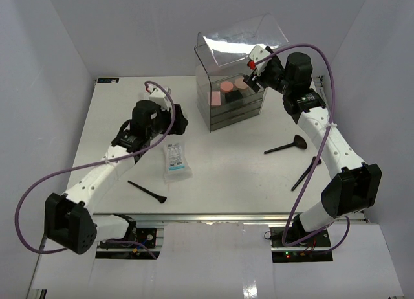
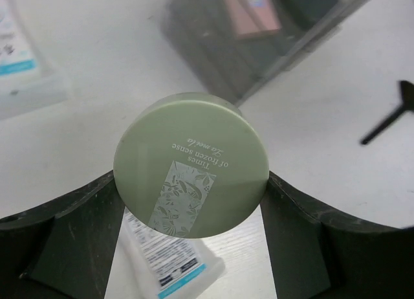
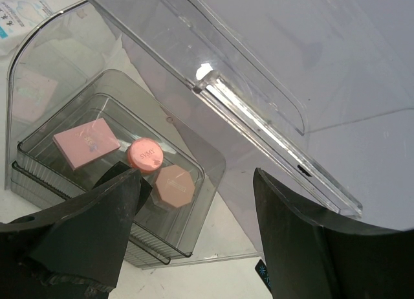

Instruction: Organize the makeup

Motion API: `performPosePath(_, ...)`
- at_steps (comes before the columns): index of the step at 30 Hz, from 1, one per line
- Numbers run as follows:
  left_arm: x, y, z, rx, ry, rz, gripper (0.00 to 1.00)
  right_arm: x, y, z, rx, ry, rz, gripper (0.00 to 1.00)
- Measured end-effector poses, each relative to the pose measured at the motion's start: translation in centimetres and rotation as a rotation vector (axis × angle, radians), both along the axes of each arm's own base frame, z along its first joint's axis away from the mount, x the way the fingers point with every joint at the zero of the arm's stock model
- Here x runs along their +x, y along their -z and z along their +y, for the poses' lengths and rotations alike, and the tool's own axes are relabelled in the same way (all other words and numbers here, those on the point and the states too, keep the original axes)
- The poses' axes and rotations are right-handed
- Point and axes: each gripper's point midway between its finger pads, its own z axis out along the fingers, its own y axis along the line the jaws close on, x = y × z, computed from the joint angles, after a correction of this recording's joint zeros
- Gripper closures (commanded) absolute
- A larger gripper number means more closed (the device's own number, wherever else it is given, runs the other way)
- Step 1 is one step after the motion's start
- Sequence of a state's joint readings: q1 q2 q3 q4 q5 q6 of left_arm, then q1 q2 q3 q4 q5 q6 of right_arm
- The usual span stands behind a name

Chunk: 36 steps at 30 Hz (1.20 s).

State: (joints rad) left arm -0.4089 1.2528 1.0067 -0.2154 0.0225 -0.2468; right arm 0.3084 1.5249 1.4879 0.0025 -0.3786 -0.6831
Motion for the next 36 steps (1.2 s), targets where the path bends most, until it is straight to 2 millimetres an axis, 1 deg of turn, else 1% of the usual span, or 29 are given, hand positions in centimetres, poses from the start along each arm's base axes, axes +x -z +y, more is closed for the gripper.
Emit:
performPosePath(2, -1.5, -0.3, -1.7, 0.002, 0.062, -0.047, 0.93, 0.0, 0.0, 0.0, 0.001, -0.002, 0.0, 0.23)
performPosePath(4, -2.5, 0.3, -3.2, 0.026, 0.105, -0.069, 0.93, 0.0, 0.0, 0.0, 0.003, -0.002, 0.002, 0.23)
performPosePath(8, -4.5, 2.8, -7.7, 0.12, 0.224, -0.081, 0.93, 0.0, 0.0, 0.0, 0.004, -0.002, 0.004, 0.23)
performPosePath(12, -6.0, 6.1, -11.7, 0.279, 0.325, -0.099, 0.93, 0.0, 0.0, 0.0, 0.005, -0.002, 0.006, 0.23)
performPosePath(14, -5.9, 7.3, -13.2, 0.37, 0.357, -0.121, 0.92, 0.0, 0.0, 0.0, 0.006, -0.001, 0.006, 0.23)
performPosePath(15, -5.6, 7.8, -13.8, 0.413, 0.364, -0.136, 0.92, 0.0, 0.0, 0.0, 0.006, -0.001, 0.006, 0.23)
performPosePath(18, -3.7, 8.3, -14.9, 0.516, 0.351, -0.178, 0.92, 0.0, 0.0, 0.0, 0.005, -0.001, 0.006, 0.23)
performPosePath(20, -2.2, 7.9, -15.4, 0.577, 0.335, -0.214, 0.92, 0.0, 0.0, 0.0, 0.005, -0.001, 0.006, 0.23)
performPosePath(22, -0.9, 7.1, -16.0, 0.616, 0.319, -0.252, 0.92, 0.0, 0.0, 0.0, 0.005, -0.001, 0.006, 0.23)
performPosePath(27, 2.0, 3.5, -17.7, 0.666, 0.285, -0.372, 0.91, 0.0, 0.1, 0.0, 0.005, 0.0, 0.007, 0.23)
performPosePath(31, 3.7, 0.9, -18.9, 0.675, 0.254, -0.454, 0.91, 0.0, 0.1, 0.0, 0.004, 0.001, 0.007, 0.23)
performPosePath(33, 4.4, 0.2, -19.4, 0.688, 0.24, -0.484, 0.91, 0.0, 0.1, 0.0, 0.004, 0.003, 0.007, 0.23)
performPosePath(36, 5.3, 0.1, -19.9, 0.71, 0.221, -0.511, 0.9, 0.0, 0.1, 0.0, 0.004, 0.003, 0.007, 0.23)
